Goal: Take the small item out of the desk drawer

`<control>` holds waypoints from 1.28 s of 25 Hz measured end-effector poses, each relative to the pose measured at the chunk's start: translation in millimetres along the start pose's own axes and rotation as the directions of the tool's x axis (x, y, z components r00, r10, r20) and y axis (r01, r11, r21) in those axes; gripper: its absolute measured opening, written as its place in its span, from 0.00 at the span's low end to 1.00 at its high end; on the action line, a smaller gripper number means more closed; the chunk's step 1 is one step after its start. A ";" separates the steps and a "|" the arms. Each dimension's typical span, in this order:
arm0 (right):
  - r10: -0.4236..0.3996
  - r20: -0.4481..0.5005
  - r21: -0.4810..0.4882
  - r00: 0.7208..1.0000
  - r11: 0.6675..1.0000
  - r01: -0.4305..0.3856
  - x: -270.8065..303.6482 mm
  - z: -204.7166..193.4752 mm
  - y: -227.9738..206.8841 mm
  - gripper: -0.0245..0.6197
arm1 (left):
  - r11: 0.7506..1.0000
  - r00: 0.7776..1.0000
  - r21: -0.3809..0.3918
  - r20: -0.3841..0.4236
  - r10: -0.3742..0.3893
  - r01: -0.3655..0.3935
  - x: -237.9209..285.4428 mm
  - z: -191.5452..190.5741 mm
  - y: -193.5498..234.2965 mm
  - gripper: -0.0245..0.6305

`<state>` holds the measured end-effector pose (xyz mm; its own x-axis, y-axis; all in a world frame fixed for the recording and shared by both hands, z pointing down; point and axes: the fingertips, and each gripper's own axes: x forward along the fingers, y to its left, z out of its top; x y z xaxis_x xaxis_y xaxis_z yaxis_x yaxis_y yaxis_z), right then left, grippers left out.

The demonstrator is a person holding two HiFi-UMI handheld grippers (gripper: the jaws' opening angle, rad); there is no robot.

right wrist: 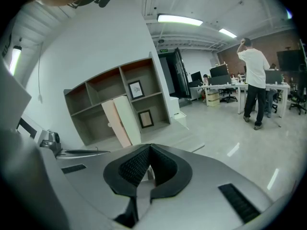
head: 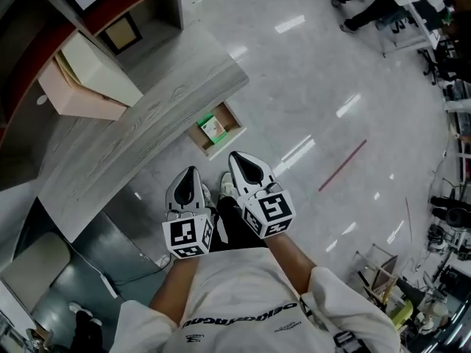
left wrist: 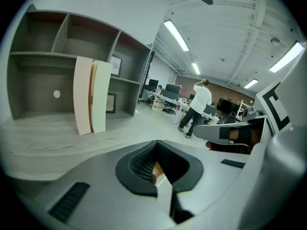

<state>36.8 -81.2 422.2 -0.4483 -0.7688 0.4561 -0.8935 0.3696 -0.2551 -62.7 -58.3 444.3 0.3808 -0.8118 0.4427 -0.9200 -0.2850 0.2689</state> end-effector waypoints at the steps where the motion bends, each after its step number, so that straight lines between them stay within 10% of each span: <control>1: 0.002 -0.004 0.000 1.000 1.000 -0.002 4.5 -4.5 -3.5 0.09 | 1.000 1.000 -0.009 -0.006 0.010 -0.010 4.0 -6.9 1.6 0.06; 32: 0.008 -0.224 -0.070 0.975 0.997 -0.024 150.9 -152.6 -77.9 0.15 | 0.991 0.990 -0.084 -0.102 0.100 -0.109 91.3 -134.0 35.1 0.06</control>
<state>34.6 -146.4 641.0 -0.4502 -0.6296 0.6331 -0.8821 0.4235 -0.2062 -47.8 -74.1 608.8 0.2944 -0.7800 0.5522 -0.9450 -0.1514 0.2899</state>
